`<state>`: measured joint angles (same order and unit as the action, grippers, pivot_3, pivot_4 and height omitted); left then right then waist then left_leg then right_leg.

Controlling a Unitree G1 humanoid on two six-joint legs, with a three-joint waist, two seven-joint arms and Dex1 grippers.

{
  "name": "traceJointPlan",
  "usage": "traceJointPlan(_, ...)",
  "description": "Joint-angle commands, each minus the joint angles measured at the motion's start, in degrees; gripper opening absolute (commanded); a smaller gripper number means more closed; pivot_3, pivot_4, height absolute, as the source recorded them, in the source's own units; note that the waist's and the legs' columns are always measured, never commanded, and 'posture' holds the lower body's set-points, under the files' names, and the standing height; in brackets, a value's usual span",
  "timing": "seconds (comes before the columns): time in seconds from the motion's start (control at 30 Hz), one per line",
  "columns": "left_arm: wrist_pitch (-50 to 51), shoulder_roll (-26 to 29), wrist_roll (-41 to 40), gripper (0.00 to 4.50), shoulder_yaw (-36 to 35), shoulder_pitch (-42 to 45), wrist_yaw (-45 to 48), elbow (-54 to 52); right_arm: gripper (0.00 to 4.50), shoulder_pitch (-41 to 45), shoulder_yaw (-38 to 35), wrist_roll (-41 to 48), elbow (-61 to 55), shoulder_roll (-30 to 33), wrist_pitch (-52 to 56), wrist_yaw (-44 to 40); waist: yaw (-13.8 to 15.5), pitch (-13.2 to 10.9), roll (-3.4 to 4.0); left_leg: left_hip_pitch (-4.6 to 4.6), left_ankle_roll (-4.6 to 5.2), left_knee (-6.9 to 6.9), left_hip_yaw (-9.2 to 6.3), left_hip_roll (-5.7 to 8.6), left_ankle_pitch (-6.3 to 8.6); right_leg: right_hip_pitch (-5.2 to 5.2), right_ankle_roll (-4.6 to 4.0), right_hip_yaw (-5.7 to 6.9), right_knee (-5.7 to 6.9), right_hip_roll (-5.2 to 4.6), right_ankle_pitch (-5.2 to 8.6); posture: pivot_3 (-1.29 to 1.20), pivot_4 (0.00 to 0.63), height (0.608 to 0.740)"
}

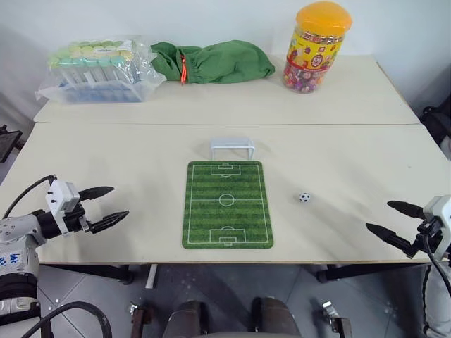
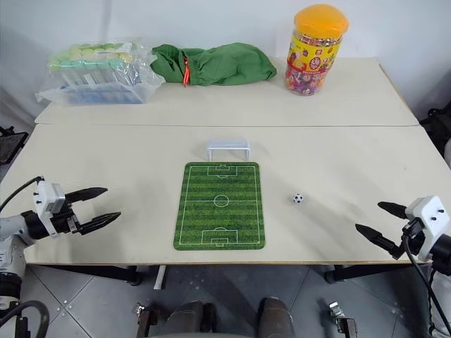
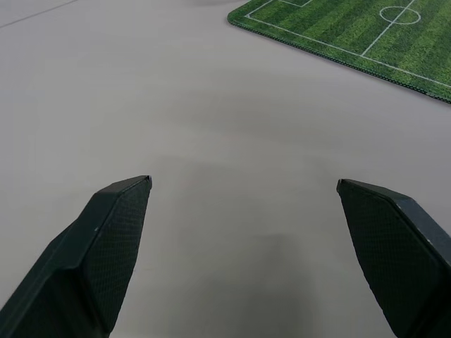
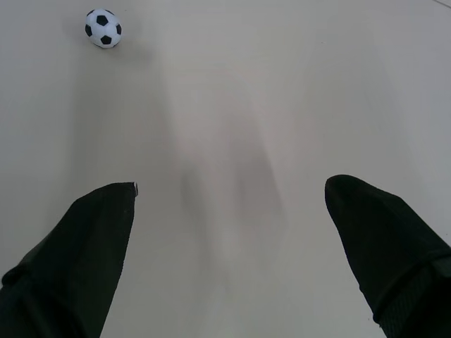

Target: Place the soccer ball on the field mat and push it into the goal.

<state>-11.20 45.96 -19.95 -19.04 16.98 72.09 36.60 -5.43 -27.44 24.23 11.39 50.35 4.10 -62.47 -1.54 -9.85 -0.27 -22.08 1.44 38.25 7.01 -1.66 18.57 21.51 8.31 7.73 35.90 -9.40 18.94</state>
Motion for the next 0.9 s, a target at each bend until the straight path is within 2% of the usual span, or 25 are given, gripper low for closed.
traceJointPlan(0.03,1.11,0.64,-0.53,4.50,0.05,-0.07,-0.20,-1.02,4.49,-0.82,-2.55,1.23,-2.15,0.00,0.36,0.85,0.00,0.00,0.00,0.00,0.00,0.00,0.01,0.00,0.00,0.00,0.00,0.00,0.00,0.00,0.00,0.00,0.150,0.740)
traceJointPlan(0.33,9.81,-0.07,-3.62,4.50,-0.70,0.79,-2.06,-7.39,4.49,-1.55,-3.03,2.88,-10.48,1.31,7.41,3.46,0.05,0.00,-0.01,0.00,0.00,0.02,-0.02,-0.01,0.00,0.00,0.00,-0.01,0.03,0.00,0.00,0.00,0.150,0.740)
traceJointPlan(0.5,11.63,-1.14,-5.09,4.50,0.89,0.87,0.11,-11.42,4.49,1.27,-0.11,3.98,-17.04,4.99,12.12,0.89,0.08,0.00,-0.01,0.00,0.00,0.04,-0.02,-0.01,0.00,0.00,0.00,-0.02,0.04,0.00,0.00,0.00,0.150,0.740)
traceJointPlan(0.6,10.57,-3.38,-6.97,4.50,1.96,1.82,3.68,-12.61,4.49,6.18,6.42,2.83,-18.75,7.13,14.81,-1.31,-0.04,0.01,-0.02,0.00,0.00,0.07,0.00,-0.02,0.00,0.00,0.00,-0.03,0.06,0.02,0.00,0.00,0.150,0.740)
traceJointPlan(0.73,6.86,-5.99,-7.63,4.50,2.44,2.83,6.64,-12.70,4.49,13.04,13.43,0.61,-16.88,6.91,13.77,-3.39,0.07,0.00,-0.04,-0.04,0.00,0.14,-0.03,-0.01,0.00,0.01,0.00,0.01,0.07,0.03,0.00,0.00,0.150,0.740)
traceJointPlan(0.9,6.50,-9.15,-11.79,4.50,2.51,3.16,11.80,-13.75,4.49,26.06,24.64,-4.49,-7.39,2.20,9.99,-6.90,-0.02,0.00,-0.06,-0.09,0.02,0.32,-0.04,-0.01,0.01,0.00,0.00,0.02,0.09,0.02,0.00,0.00,0.150,0.740)
